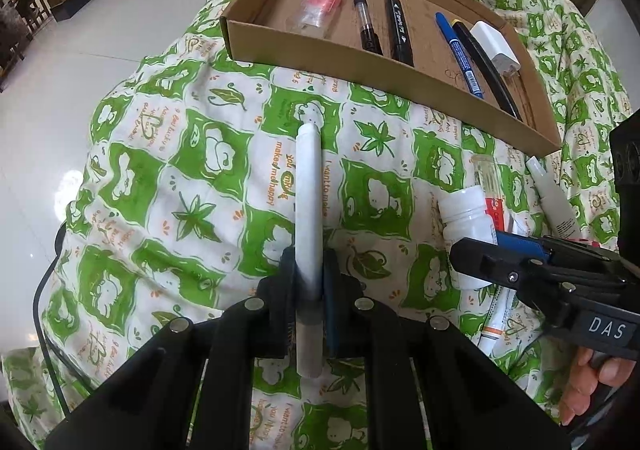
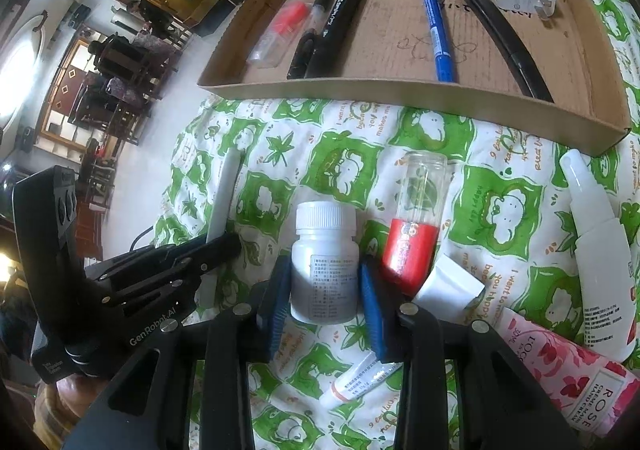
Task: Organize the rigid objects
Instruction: 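Lift the white stick and pill bottle off the cloth toward the tray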
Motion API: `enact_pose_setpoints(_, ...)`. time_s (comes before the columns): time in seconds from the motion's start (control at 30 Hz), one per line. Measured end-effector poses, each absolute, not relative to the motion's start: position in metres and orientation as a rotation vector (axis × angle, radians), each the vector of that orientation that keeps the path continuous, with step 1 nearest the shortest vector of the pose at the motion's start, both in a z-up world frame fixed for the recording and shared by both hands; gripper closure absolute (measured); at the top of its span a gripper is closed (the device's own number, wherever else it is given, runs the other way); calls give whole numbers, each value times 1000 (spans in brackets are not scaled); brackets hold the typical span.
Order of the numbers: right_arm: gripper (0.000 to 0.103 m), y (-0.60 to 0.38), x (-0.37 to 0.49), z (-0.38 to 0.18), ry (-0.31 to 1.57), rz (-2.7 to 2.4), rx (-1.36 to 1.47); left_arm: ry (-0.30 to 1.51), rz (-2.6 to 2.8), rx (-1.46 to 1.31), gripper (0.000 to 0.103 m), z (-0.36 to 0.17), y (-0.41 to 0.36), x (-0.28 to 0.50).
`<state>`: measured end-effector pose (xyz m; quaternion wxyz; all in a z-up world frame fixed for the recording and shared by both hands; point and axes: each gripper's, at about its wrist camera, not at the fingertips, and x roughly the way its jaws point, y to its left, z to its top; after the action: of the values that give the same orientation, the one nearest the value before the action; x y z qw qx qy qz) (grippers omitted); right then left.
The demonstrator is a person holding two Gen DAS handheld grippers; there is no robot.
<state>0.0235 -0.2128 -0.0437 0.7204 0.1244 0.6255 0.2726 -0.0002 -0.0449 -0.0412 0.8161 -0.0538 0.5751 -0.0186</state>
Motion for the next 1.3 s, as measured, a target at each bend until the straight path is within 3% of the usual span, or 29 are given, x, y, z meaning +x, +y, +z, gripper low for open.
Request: enact_pose_setpoints(1.3,73,-214,22,-29,1316,628,281,1169,-39,-155,93,-29,-34,-10)
